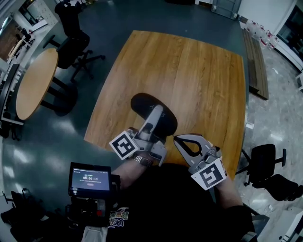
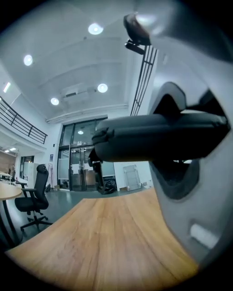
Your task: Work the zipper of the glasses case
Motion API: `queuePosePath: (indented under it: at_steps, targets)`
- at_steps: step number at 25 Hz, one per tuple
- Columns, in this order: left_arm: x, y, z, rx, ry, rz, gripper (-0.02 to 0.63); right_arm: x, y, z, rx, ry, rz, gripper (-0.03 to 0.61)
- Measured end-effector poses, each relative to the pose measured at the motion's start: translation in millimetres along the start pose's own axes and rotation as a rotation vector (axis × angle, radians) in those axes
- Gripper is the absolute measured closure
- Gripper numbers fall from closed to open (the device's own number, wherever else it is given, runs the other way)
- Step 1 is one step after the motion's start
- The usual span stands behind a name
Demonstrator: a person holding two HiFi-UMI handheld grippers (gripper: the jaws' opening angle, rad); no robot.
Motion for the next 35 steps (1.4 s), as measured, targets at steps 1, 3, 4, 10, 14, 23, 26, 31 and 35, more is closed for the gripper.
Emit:
queuePosePath:
  at_steps: [1, 3, 4, 10, 14, 23, 26, 31, 35]
  targets:
    - [-0.7, 2.4, 0.7, -0.002, -0.003, -0.006, 0.348, -2.8, 0.6, 1.4, 0.011, 0.006, 0.005, 0.572]
    - [-0.4, 4.4, 2.3, -0.017, -0.003, -0.015, 0.35, -8.4, 6.9, 3.4, 0.027, 0.013, -0.015, 0.572]
    - [0.3, 3.4, 3.9, -0.028, 0.005, -0.013, 0.35, -10.7, 12.7, 4.1, 0.036, 0.019, -0.038, 0.572]
    - [-5.3, 8.4, 13.8, -0.018, 0.026, -0.007, 0.35, -20.0, 13.5, 5.8, -0.008, -0.006, -0.093, 0.572]
    - [-1.3, 8.2, 14.5, -0.019, 0.031, 0.021, 0.347, -14.6, 12.7, 7.1, -0.071, -0.067, -0.057, 0.568]
    - [3.7, -7.8, 11.4, -0.181, 0.055, 0.046, 0.342, -5.0, -29.3, -14.5, -0.383, -0.26, 0.155, 0.255]
    - [4.6, -13.4, 22.8, -0.22, 0.098, 0.065, 0.347, -21.9, -20.1, -17.2, -0.344, -0.19, 0.148, 0.249]
    - [7.0, -11.1, 45.2, -0.211, 0.198, 0.077, 0.353, -29.1, -15.7, -8.0, -0.325, -0.119, 0.098, 0.185]
    - [9.7, -7.8, 46.7, -0.234, 0.199, 0.074, 0.356, -31.5, -11.1, -4.6, -0.25, -0.085, 0.107, 0.216]
Point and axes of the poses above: the fingertips, and each gripper's own axes: x backward along the fingers, y to its left, z out of its underside, the point moved 3 cm from there along x, backward along the fingers, and after that the axes turned 14 degrees about -x, right-handed, at the moved point
